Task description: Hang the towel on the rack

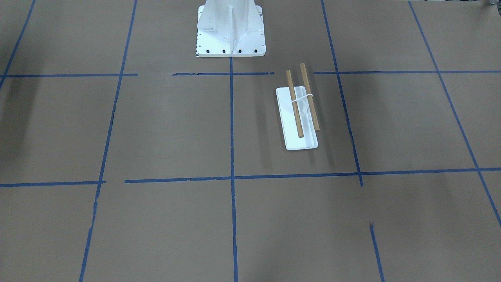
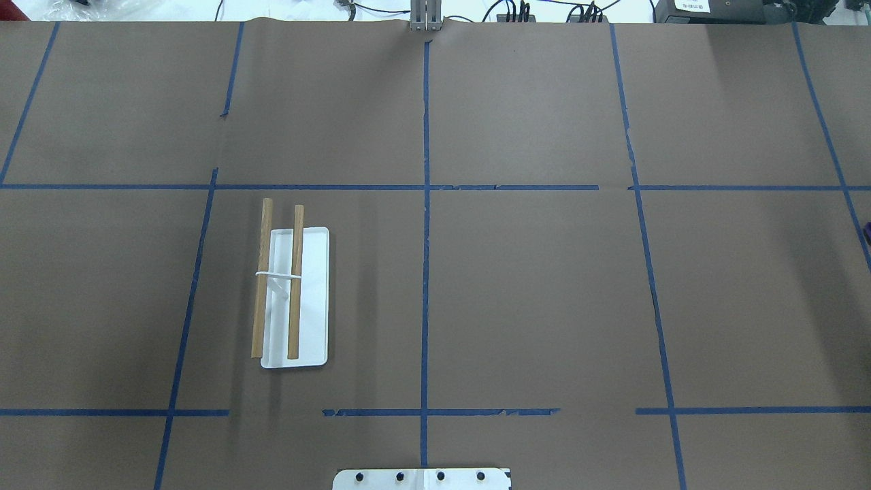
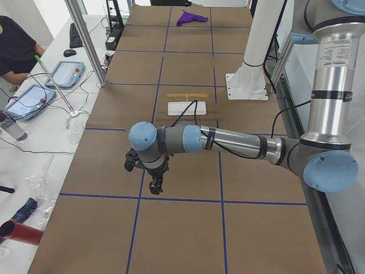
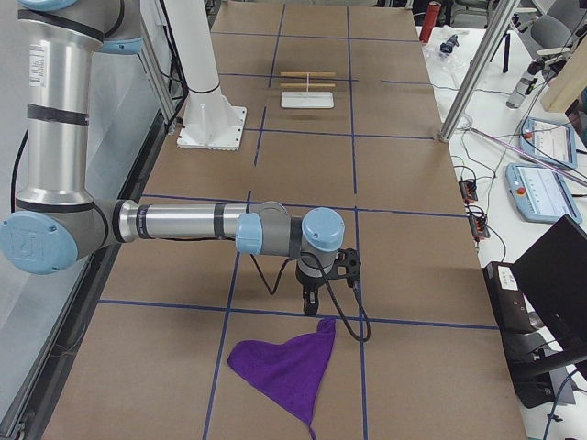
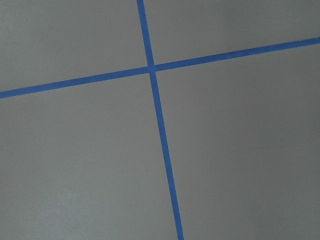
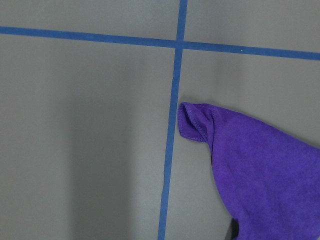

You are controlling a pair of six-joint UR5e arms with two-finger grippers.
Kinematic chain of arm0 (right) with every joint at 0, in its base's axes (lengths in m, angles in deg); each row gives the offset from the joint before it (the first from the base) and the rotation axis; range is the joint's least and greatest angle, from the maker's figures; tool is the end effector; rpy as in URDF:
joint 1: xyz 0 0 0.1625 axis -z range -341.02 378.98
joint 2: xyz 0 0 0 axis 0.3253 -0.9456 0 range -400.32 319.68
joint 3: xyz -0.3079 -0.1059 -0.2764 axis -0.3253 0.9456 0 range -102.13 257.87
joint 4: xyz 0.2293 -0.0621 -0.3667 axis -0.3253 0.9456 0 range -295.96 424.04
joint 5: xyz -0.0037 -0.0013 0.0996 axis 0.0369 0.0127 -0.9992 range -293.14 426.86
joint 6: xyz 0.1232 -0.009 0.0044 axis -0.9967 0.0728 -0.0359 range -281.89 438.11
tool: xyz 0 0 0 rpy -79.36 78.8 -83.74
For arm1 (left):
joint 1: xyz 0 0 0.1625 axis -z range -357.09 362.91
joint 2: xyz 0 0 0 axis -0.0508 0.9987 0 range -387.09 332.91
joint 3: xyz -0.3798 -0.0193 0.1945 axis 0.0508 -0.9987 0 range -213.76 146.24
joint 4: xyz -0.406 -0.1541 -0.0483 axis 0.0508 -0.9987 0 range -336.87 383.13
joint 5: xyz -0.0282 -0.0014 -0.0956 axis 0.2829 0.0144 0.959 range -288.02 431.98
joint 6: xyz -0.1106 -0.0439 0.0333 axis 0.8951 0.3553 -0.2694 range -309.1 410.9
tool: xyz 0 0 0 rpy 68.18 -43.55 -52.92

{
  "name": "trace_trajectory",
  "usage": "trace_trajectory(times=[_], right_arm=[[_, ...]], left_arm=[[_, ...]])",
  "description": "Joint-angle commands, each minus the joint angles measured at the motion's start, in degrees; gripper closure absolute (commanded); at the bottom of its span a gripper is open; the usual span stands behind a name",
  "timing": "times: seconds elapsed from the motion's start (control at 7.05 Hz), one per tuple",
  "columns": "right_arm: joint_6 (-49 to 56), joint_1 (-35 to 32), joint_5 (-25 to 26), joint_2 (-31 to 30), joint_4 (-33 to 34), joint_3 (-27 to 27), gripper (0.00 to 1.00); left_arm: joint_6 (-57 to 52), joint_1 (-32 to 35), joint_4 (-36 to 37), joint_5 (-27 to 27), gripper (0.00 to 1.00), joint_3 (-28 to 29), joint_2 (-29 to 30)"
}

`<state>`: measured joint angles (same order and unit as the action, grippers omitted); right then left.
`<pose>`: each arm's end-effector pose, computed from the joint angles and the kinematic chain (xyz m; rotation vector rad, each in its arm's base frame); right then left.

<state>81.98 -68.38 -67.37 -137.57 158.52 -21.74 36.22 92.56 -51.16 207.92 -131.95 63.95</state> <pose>0.0260 -0.4599 0.6611 -0.0266 -0.7723 -0.0936 -0.0413 -0.5080 0.6194 -0.0062 0.8096 0.2025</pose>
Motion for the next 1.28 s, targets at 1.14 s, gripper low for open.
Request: trace_trajectory(times=[1.14], right_arm=[[-0.6, 0.1, -0.5, -1.7, -6.6, 1.0, 0.0]], left_arm=[[-0.2, -0.5, -0.6, 0.6, 0.0, -3.9, -0.1]])
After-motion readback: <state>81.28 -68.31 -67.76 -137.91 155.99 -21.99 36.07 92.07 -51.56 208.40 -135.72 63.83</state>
